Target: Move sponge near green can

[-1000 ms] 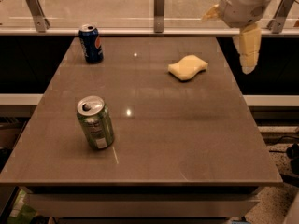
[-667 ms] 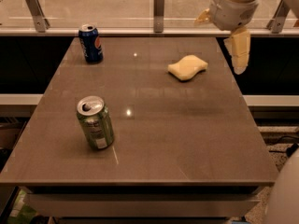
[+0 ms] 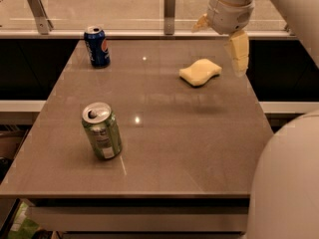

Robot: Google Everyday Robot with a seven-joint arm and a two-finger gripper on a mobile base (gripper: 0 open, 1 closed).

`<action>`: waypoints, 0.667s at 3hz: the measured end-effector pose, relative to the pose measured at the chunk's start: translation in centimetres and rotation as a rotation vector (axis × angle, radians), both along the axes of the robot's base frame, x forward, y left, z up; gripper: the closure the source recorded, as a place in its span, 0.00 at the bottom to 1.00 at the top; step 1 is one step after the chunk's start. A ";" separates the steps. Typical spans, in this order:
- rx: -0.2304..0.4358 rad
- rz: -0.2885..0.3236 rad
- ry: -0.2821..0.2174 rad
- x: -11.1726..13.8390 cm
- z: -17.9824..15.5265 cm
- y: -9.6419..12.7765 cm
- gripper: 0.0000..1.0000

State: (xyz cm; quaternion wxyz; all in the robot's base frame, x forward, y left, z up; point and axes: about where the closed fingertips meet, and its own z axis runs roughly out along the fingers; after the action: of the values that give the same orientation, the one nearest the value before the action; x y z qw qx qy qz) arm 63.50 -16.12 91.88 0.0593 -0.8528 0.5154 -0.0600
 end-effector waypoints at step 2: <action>-0.002 0.037 0.019 2.6 -2.0 1.8 0.00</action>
Offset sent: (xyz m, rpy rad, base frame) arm 0.0129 0.0145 -0.0281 -0.0284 0.1345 0.0564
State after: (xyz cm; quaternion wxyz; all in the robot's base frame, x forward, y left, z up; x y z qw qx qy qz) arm 66.06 -14.29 89.85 0.0548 -0.8627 0.5002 -0.0514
